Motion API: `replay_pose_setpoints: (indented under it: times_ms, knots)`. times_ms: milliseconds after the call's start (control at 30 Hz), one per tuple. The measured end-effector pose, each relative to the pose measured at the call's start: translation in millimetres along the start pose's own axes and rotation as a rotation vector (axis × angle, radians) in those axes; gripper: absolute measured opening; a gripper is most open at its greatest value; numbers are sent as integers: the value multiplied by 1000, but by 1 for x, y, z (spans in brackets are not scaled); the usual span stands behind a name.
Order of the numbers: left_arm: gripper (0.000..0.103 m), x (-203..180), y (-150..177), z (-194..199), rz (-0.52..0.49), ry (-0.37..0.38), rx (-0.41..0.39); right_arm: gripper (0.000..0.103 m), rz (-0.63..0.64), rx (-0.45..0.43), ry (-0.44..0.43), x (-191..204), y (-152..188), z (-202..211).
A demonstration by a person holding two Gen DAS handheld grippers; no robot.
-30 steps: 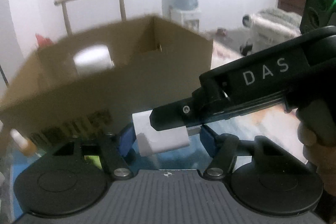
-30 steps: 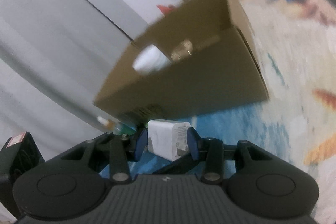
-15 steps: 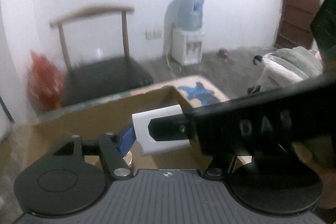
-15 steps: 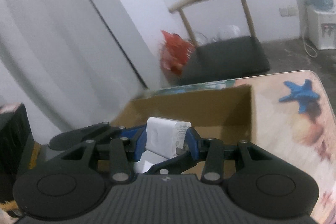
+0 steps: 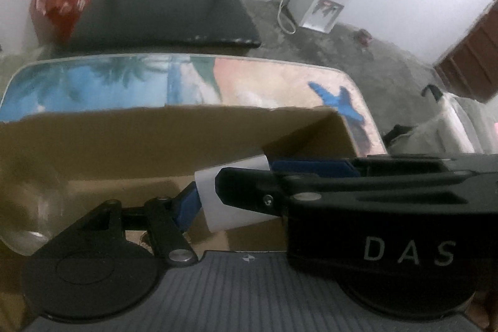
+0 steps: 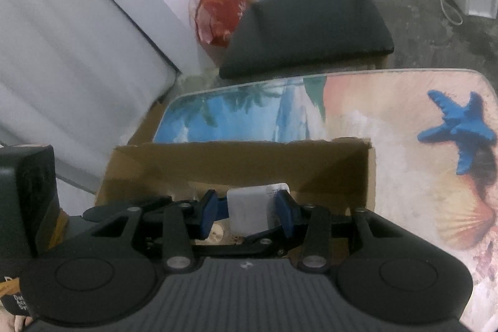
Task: Organize rigid objects
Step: 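Carry the white charger plug into the box and release it, then move the right tool to the green dropper bottle with orange cap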
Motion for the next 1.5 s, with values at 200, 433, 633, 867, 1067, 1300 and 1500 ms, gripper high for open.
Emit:
replay_pose_setpoints:
  times_ms: [200, 433, 633, 867, 1067, 1300, 1500]
  knots:
    - [66, 3, -4, -11, 36, -11, 42, 43, -1, 26, -2, -3, -1, -9]
    - [69, 6, -2, -10, 45, -40, 44, 45, -9, 22, -10, -3, -2, -11]
    - [69, 5, -1, 1, 40, -42, 17, 45, -4, -4, -33, 1, 1, -2]
    - [71, 2, 7, 57, 56, -30, -85, 44, -8, -123, -83, 15, 10, 51]
    - [72, 4, 35, 148, 40, -23, -222, 44, 37, -257, -128, 39, 35, 124]
    - [81, 21, 94, 257, 18, -130, -368, 45, 64, -380, -245, 61, 83, 186]
    - [91, 66, 188, 282, 49, -239, -389, 46, 80, -398, -359, 72, 158, 172]
Point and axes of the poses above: each gripper's, at about its wrist camera, not at the fingertips, and z roughly against the way its jaws point, x to its left, y to its underside, the point moved 3 cm from there along -z, roughly the way its jaws point, and after that the axes turned 1 degree about -z, right-handed, at the moved point
